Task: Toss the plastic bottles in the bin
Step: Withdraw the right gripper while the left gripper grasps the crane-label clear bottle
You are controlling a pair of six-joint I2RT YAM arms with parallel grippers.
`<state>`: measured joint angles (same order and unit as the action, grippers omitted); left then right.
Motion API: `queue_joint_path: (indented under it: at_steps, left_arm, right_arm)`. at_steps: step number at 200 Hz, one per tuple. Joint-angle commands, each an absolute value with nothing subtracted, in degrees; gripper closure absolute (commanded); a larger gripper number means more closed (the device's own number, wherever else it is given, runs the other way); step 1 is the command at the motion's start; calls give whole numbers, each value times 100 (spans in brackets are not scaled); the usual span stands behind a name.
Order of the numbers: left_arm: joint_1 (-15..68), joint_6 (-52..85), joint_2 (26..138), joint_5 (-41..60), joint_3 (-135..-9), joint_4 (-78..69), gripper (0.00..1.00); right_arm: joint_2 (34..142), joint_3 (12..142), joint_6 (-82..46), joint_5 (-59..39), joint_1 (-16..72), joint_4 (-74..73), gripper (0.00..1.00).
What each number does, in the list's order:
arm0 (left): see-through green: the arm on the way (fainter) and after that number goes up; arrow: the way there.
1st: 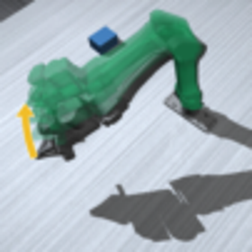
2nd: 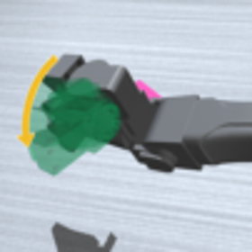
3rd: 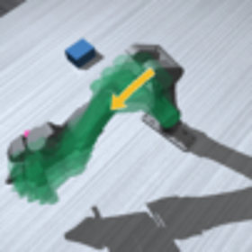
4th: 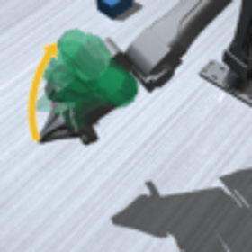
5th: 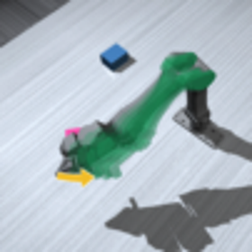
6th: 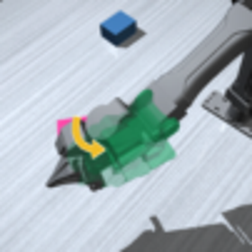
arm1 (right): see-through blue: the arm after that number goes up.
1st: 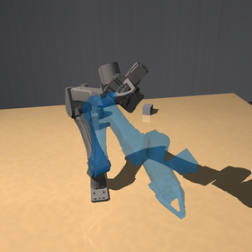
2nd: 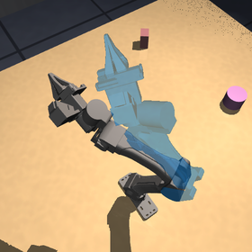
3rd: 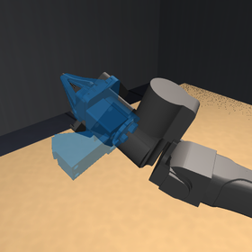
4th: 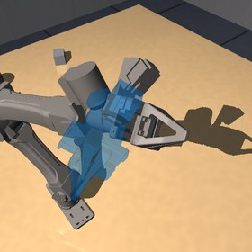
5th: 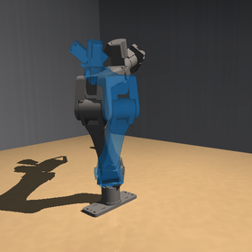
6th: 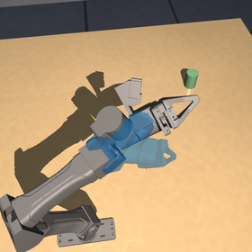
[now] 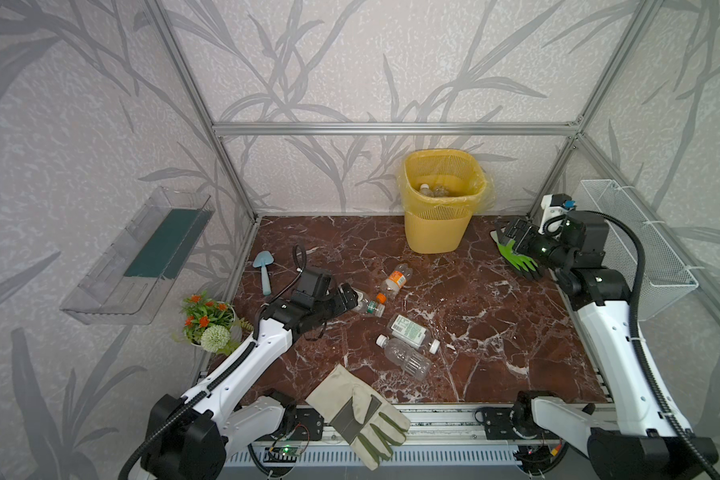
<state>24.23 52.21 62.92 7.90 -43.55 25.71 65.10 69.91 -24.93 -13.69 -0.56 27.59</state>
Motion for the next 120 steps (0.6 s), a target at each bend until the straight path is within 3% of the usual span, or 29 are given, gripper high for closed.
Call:
queue_joint_path:
  at_steps: [1, 40, 120]
  left_arm:
    - [2618, 6446, 6511, 369, -4329, 2106, 1]
    - [2770, 7367, 7412, 191, -4523, 2437, 1]
    - [2770, 7711, 8737, 361, -5549, 2692, 1]
  right_arm:
    - [6746, 6257, -2251, -791, -3, 3431, 1]
    - [6617, 5510, -2208, -516, 123, 3040, 1]
    - [7012, 5079, -2246, -871, 134, 2405, 1]
